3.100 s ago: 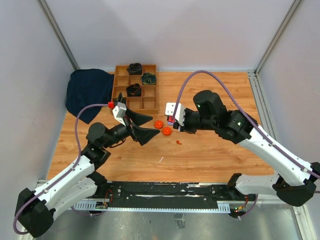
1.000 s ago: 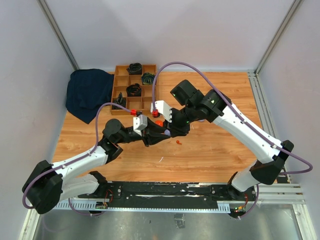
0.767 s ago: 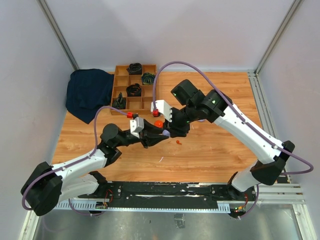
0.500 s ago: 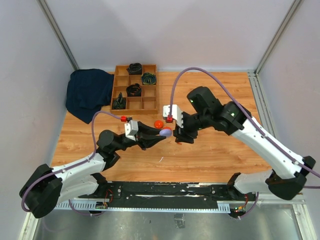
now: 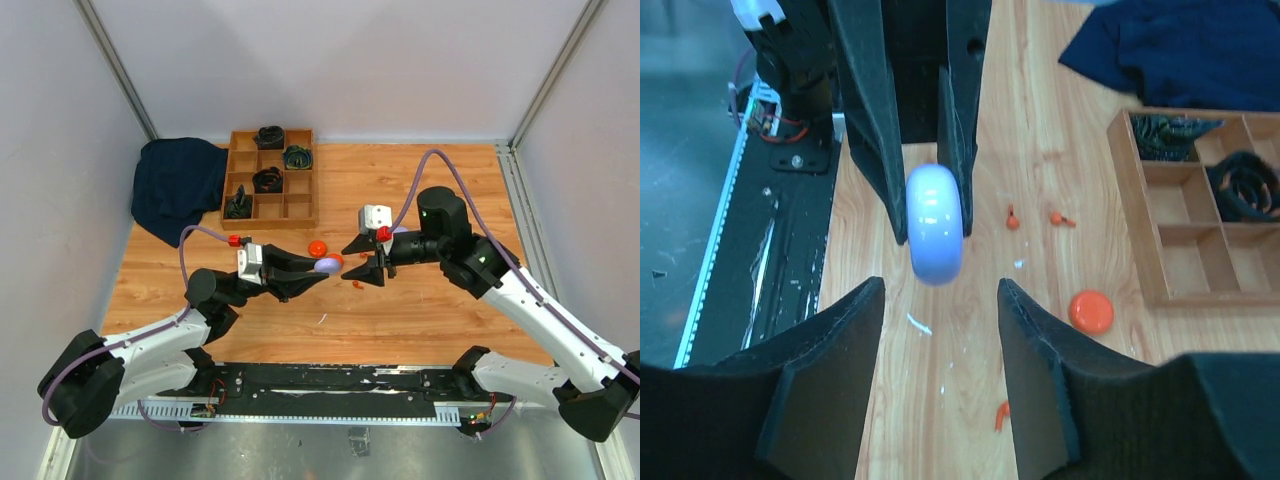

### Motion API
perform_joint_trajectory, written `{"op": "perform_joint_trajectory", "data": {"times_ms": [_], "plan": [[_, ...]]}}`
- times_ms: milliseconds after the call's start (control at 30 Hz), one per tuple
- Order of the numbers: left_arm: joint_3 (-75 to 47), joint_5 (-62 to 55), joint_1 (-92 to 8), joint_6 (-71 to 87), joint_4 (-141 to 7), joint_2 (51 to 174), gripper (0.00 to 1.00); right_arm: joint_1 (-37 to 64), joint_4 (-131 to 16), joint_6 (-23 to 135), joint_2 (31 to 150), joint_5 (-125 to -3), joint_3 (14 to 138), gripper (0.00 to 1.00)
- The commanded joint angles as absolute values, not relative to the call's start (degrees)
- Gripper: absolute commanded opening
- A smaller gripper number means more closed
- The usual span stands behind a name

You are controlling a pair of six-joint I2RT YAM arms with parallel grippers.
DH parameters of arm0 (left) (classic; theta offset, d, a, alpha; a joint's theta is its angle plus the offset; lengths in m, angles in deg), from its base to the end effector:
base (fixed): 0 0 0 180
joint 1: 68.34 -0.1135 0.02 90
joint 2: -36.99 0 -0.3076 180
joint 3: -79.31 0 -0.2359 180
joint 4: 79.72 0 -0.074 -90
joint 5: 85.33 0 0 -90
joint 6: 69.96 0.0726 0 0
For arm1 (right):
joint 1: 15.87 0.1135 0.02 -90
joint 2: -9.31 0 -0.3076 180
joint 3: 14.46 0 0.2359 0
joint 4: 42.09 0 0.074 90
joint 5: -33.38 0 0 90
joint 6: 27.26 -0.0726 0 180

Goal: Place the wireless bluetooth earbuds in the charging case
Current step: Pick up the charging case at the center of the board.

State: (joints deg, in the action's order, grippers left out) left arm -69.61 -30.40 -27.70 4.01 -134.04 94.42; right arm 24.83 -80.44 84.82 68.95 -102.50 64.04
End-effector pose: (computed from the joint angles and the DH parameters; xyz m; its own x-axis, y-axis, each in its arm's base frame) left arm 0.1122 -0.1513 0.3306 0.0885 -0.3738 -0.9233 0.9807 0.1949 0.0151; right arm 0.1216 0.1733 0.4136 0.1291 -0.2341 -0.9636 -0.9912 -0.0016 -0.1324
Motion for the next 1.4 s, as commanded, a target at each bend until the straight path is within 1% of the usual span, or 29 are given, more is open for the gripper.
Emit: {"op": "perform_joint_trajectory", "data": {"times_ms": [0,167,533,700,767,867,967,1033,1133,1233,1367], "plan": [[-69.4,-31.5,-27.3,2.7,-138.0,94.2,0.00,23.9,-69.6,79.1,69.1,-109.0,62.4,0.50],[-69.2,-32.0,-27.3,2.3,-138.5,94.5,0.00,23.9,-68.7,77.2,71.5,-111.3,63.0,0.43],[-68.8,-31.8,-27.3,1.9,-138.8,94.6,0.00,23.8,-67.5,75.0,73.6,-116.4,63.5,0.34],[-68.7,-31.7,-27.3,1.5,-138.8,94.7,0.02,23.9,-67.4,74.7,73.9,-116.9,63.7,0.24],[-68.7,-31.6,-27.3,1.6,-138.5,94.6,0.07,23.8,-67.5,74.5,73.9,-117.0,64.0,0.19],[-69.0,-31.6,-27.3,1.5,-138.3,94.6,0.20,23.8,-67.4,74.1,73.9,-116.9,64.3,0.15],[-69.0,-31.4,-27.3,1.5,-137.7,94.6,0.32,23.8,-67.4,73.8,73.7,-116.7,64.6,0.13],[-69.0,-31.2,-27.3,1.4,-137.4,94.5,0.37,23.8,-67.5,73.8,73.6,-116.7,64.8,0.13],[-68.9,-31.1,-27.3,1.3,-137.3,94.6,0.43,23.8,-67.5,73.6,73.5,-116.6,64.9,0.13],[-68.8,-31.0,-27.3,1.0,-137.1,94.6,0.47,23.8,-67.5,73.6,73.4,-116.5,64.9,0.14],[-68.5,-31.0,-27.3,0.6,-136.9,94.5,0.49,23.8,-67.4,73.5,73.5,-116.5,64.9,0.14]]}}
